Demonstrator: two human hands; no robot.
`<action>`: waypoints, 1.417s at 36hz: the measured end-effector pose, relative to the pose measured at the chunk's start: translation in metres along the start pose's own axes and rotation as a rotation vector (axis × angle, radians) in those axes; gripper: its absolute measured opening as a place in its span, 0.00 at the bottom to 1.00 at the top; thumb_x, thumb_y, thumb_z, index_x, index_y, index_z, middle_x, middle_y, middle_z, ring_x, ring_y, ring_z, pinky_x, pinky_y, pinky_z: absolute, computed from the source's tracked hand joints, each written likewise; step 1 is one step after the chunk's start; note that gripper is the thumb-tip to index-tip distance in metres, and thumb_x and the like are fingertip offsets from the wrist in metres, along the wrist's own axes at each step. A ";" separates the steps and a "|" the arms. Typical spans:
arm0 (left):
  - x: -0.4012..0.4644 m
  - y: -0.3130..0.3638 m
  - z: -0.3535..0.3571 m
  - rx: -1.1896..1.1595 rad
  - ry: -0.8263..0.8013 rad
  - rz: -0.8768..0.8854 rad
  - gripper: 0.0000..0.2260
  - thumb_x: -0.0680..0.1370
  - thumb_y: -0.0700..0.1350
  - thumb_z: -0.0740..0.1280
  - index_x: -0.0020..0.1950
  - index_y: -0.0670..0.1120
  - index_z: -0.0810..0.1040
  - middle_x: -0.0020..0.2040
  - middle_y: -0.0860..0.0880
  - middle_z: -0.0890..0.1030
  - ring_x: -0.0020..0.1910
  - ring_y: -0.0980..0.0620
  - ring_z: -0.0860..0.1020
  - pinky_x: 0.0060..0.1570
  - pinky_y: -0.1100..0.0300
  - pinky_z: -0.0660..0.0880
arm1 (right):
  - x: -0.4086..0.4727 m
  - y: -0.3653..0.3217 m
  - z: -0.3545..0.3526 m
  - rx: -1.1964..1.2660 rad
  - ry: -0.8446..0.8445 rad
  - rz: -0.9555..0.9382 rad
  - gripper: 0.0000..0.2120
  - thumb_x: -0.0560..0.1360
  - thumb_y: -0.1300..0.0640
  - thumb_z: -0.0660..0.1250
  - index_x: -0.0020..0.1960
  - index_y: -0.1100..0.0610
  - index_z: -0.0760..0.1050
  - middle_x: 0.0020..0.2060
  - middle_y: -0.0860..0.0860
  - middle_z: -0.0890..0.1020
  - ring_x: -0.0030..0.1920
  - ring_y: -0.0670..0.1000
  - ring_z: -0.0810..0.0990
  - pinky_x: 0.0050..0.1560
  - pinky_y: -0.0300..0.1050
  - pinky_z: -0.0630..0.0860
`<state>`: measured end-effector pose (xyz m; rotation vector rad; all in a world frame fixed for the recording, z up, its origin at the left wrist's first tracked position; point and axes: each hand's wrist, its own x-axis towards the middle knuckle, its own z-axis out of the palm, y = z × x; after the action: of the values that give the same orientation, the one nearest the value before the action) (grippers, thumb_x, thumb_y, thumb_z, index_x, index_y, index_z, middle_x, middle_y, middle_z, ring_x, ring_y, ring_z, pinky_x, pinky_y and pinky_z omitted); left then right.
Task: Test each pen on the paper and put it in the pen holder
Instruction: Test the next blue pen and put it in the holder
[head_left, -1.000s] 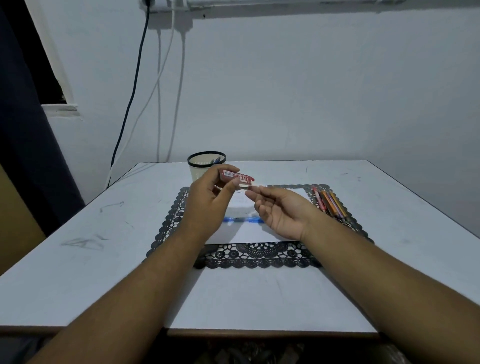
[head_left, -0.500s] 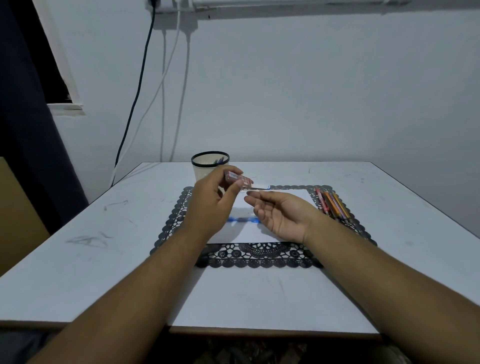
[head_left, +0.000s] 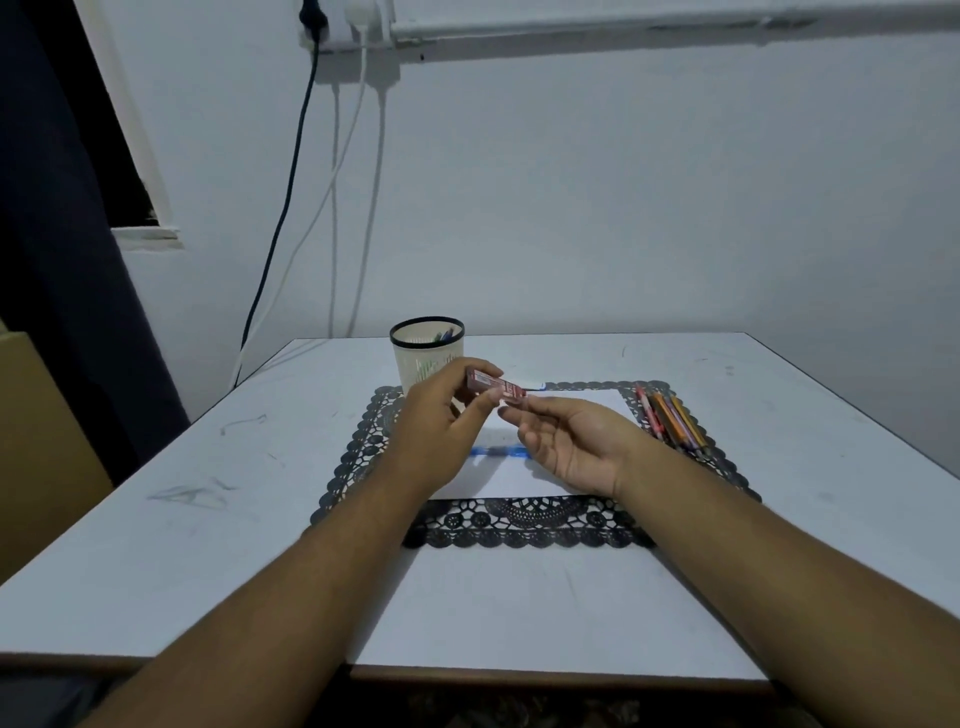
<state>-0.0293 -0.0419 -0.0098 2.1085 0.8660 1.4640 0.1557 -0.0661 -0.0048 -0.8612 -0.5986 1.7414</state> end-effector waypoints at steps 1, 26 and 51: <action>0.001 0.001 0.000 -0.026 0.010 -0.016 0.06 0.81 0.42 0.71 0.56 0.49 0.81 0.45 0.56 0.84 0.41 0.61 0.79 0.37 0.63 0.73 | 0.000 0.000 0.001 -0.013 0.006 -0.005 0.09 0.83 0.64 0.63 0.55 0.69 0.79 0.44 0.62 0.87 0.28 0.48 0.83 0.31 0.40 0.83; 0.005 -0.012 0.002 0.212 -0.169 -0.223 0.10 0.76 0.47 0.76 0.54 0.57 0.81 0.40 0.55 0.84 0.40 0.53 0.82 0.45 0.46 0.80 | -0.004 -0.008 0.005 -0.541 0.301 -0.657 0.04 0.83 0.63 0.66 0.52 0.63 0.78 0.40 0.55 0.84 0.34 0.49 0.81 0.32 0.46 0.83; 0.004 -0.006 0.004 0.062 -0.225 -0.262 0.10 0.76 0.43 0.76 0.53 0.55 0.81 0.41 0.53 0.85 0.40 0.52 0.83 0.49 0.45 0.81 | -0.008 -0.006 0.007 -0.504 0.284 -0.821 0.04 0.79 0.66 0.71 0.53 0.61 0.82 0.41 0.55 0.85 0.38 0.50 0.82 0.37 0.47 0.84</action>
<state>-0.0264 -0.0352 -0.0124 2.0616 1.0631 1.0584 0.1555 -0.0718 0.0062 -0.9894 -1.0392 0.7179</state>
